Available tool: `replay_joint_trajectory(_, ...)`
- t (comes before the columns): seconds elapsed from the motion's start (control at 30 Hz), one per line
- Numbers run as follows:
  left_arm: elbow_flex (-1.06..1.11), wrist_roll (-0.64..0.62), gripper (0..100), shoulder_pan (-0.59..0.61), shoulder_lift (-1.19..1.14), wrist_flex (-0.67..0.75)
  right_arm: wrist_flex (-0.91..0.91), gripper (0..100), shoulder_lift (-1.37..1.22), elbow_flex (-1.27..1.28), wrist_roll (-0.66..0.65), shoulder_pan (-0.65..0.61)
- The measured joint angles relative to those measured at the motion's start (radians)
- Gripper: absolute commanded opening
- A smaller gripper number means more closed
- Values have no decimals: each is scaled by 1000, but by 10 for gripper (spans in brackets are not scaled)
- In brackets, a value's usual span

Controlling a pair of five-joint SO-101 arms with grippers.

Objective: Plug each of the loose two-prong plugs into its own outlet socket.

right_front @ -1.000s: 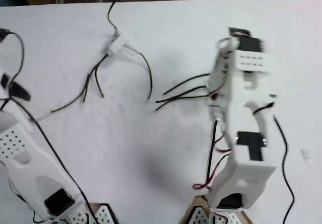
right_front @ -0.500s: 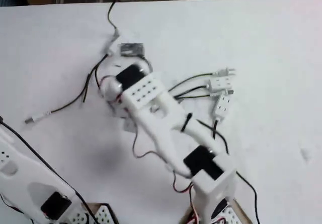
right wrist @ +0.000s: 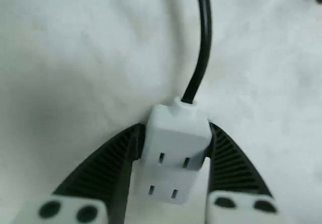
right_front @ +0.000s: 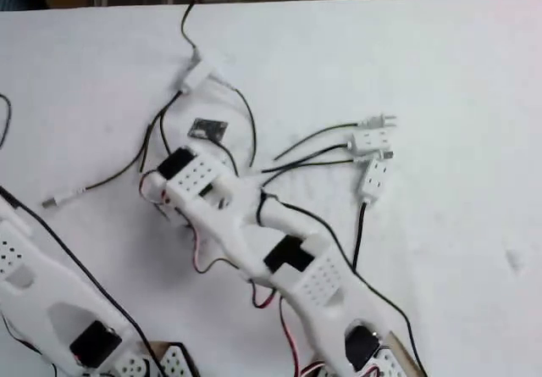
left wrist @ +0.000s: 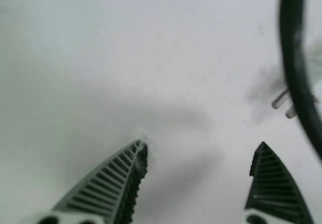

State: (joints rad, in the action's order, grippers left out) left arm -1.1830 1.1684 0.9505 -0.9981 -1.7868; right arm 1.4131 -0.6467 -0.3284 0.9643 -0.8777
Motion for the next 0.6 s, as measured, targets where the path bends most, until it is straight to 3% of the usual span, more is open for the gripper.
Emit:
replay_joint_trajectory(0.23, 0, 5, 322, -84, -15, 0, 213, 292, 17, -189, -48, -3)
replay_joint_trajectory(0.43, 21, 5, 321, -138, 40, 0, 295, 291, 147, -308, -321, 60)
replay_joint_trajectory(0.6, 213, 78, 321, -203, 129, 2, 301, 291, 245, -292, -505, 153)
